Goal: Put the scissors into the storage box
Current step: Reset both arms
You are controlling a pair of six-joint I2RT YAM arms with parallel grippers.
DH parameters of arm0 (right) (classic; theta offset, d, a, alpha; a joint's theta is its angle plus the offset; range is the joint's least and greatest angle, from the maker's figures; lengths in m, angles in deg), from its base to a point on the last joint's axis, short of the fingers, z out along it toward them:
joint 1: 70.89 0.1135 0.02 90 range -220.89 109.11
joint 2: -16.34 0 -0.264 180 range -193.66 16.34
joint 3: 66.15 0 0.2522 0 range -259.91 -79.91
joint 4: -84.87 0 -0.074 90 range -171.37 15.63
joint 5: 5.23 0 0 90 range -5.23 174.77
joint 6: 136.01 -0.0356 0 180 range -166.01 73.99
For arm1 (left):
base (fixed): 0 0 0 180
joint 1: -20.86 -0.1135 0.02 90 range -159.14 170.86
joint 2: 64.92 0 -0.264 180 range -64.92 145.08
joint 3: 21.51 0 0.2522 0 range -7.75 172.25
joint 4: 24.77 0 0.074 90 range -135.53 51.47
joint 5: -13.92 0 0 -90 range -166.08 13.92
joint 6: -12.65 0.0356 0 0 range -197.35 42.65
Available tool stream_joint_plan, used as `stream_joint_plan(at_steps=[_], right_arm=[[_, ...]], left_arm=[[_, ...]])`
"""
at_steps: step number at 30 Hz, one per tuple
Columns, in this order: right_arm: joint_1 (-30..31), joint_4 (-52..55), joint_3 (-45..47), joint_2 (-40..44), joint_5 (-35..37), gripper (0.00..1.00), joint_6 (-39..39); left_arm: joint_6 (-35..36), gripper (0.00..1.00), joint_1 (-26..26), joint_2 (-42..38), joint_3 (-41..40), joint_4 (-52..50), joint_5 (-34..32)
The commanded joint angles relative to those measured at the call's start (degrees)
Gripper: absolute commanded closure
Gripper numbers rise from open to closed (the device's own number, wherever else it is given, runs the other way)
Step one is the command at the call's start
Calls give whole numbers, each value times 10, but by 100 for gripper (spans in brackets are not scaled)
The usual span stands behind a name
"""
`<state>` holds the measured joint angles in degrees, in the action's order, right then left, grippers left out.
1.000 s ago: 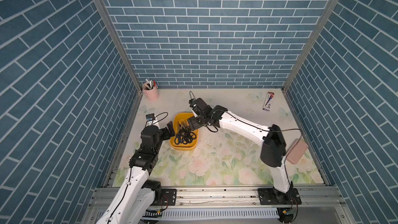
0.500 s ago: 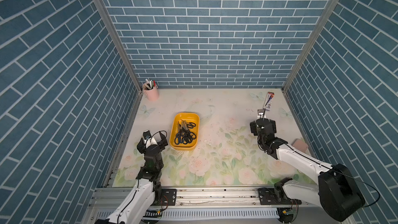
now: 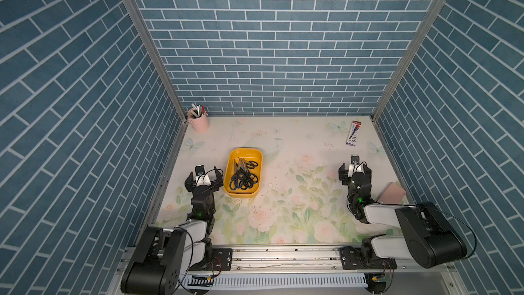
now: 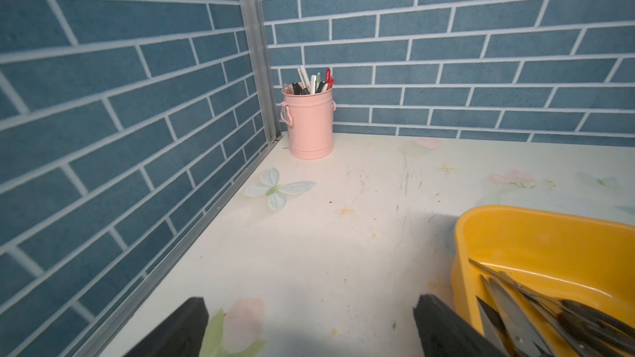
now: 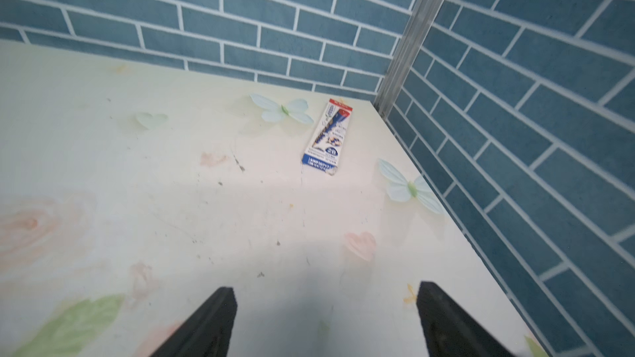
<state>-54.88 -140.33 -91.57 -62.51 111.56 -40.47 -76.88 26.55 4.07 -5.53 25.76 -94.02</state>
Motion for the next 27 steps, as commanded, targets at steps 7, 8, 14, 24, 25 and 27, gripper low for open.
stream_joint_plan(at_steps=[7, 8, 14, 24, 25, 27], right_arm=[[-70, -164, 16, -51, -118, 14, -3], [-73, -183, 28, -50, -129, 14, -4], [-119, -156, -6, -92, -224, 15, -27], [-127, -144, -8, -88, -233, 0, -31], [-127, -139, -9, -89, -234, 0, -31], [-131, -132, -14, -90, -242, 0, -33]], left_arm=[[-8, 0, -19, 158, 46, 164, 89], [-2, 0, -19, 159, 66, 128, 102], [-14, 0, -34, 176, 104, 78, 116], [-14, 0, -34, 175, 104, 73, 117], [-14, 0, -34, 175, 105, 72, 117], [-14, 0, -34, 175, 105, 73, 116]])
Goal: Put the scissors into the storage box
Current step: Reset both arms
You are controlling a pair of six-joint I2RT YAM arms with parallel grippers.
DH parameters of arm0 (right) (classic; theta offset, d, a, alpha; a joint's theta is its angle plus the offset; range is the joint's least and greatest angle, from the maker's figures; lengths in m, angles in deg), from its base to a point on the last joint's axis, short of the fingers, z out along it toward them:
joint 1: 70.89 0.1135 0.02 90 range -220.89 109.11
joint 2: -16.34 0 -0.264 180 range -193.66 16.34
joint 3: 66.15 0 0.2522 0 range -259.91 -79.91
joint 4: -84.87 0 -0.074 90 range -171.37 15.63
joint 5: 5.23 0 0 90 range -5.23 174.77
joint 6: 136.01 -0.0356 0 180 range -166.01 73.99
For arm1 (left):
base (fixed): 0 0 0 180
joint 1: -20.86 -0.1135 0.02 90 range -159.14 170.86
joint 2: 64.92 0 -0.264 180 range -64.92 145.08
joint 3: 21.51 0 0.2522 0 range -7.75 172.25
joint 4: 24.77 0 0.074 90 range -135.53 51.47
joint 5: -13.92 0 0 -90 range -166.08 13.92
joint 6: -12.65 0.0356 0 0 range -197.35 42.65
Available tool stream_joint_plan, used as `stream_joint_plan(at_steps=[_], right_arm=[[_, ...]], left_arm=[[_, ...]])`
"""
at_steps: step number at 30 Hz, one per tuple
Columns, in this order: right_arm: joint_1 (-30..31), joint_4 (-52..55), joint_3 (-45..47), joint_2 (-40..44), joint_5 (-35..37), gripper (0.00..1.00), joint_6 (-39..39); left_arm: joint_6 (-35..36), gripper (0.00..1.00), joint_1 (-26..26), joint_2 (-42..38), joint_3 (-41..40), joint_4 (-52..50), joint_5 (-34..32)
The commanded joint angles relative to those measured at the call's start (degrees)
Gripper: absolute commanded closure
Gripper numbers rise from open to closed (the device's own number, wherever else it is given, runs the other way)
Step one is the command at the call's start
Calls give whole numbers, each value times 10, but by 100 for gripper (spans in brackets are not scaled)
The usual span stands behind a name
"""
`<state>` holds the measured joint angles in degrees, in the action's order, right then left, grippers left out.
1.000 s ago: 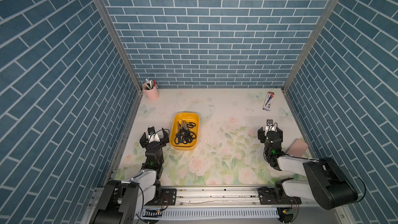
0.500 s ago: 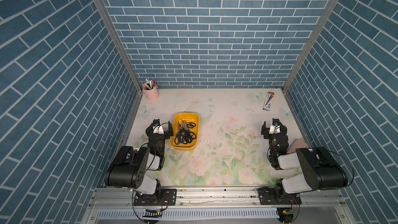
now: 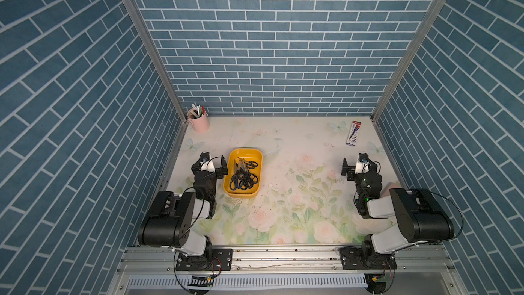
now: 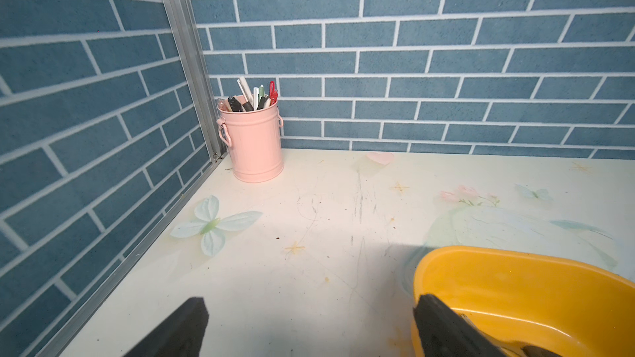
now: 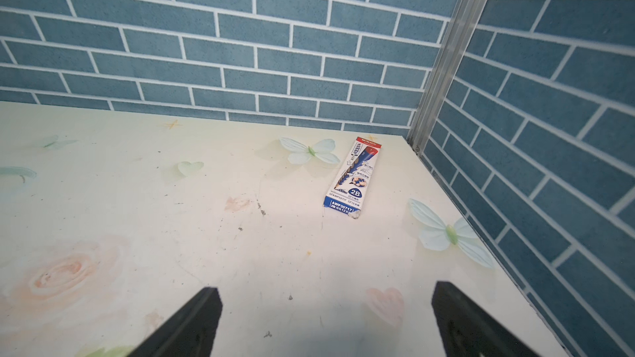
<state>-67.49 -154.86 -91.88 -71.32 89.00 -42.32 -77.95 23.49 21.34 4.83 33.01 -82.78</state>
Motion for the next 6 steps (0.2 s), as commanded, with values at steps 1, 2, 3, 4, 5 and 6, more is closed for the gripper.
stream_joint_plan(at_steps=[1, 2, 3, 4, 5, 6], right_arm=[[-7, 13, -12, -2, -20, 0, -16], [-7, 14, -11, -2, -20, 0, -16], [-7, 13, -12, -2, -20, 0, -16], [-7, 13, -12, -2, -20, 0, -16], [-7, 12, -11, -1, -20, 0, -16], [-7, 11, -10, 0, -19, 0, -15]], left_arm=[[-3, 0, -3, 2, 1, 0, 4], [-3, 0, -3, 2, 1, 0, 4], [-2, 0, -3, 2, 1, -1, 4], [-3, 0, -4, 2, 1, 0, 4], [-3, 0, -3, 2, 1, 0, 4], [-3, 0, -3, 2, 1, 0, 4]])
